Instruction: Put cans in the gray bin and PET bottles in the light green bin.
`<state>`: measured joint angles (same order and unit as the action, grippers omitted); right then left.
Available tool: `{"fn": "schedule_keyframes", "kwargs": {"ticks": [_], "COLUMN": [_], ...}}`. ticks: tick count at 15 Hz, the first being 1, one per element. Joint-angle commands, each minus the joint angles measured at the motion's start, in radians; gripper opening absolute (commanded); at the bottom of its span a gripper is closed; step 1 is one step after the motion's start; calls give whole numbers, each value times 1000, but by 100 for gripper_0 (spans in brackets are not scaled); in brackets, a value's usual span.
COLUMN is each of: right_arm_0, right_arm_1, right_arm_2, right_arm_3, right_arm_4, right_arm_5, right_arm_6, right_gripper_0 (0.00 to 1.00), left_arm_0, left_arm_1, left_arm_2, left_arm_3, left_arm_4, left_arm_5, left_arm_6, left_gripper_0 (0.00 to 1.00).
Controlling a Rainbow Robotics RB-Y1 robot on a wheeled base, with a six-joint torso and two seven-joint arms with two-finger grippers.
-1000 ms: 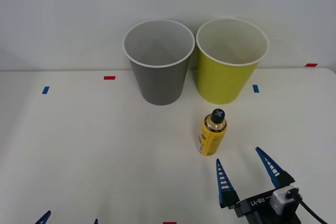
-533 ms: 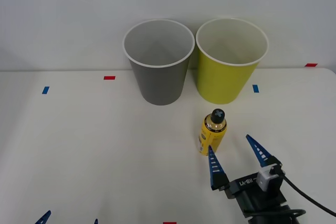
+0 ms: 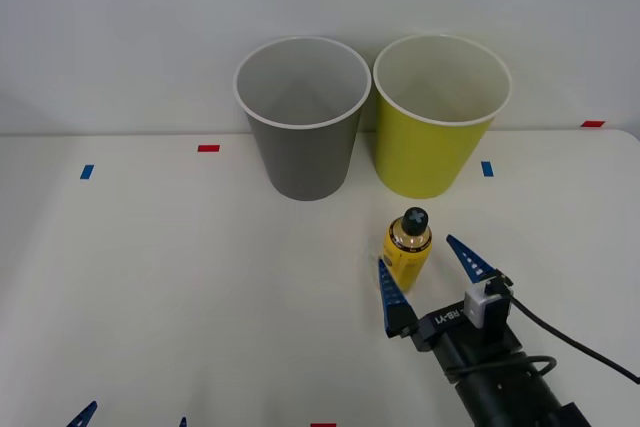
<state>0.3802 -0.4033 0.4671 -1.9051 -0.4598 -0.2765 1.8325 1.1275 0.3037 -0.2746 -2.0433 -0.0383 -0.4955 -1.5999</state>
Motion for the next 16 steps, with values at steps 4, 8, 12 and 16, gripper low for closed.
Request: {"fn": "schedule_keyframes", "kwargs": {"ticks": [4,8,12,16], "right_arm_0": [-64,-72,-69,-53], "right_arm_1": [8,11,15,31], "right_arm_2": [-15,-24,-28,-47], "right_arm_3": [0,0,0,0], "right_arm_4": [-10,-8,-2,0], "right_arm_5": [65,83,83,83], "right_arm_6": [1,4,25,44], "right_gripper_0": [100,100,4,3], "left_arm_0": [0,0,0,0], "left_arm_1": [0,0,0,0], "left_arm_2": [0,0,0,0], "left_arm_3": [0,0,0,0], "left_arm_4": [0,0,0,0], "left_arm_5": [0,0,0,0], "left_arm_6": [0,0,0,0], "left_gripper_0": [100,100,100,100]}}
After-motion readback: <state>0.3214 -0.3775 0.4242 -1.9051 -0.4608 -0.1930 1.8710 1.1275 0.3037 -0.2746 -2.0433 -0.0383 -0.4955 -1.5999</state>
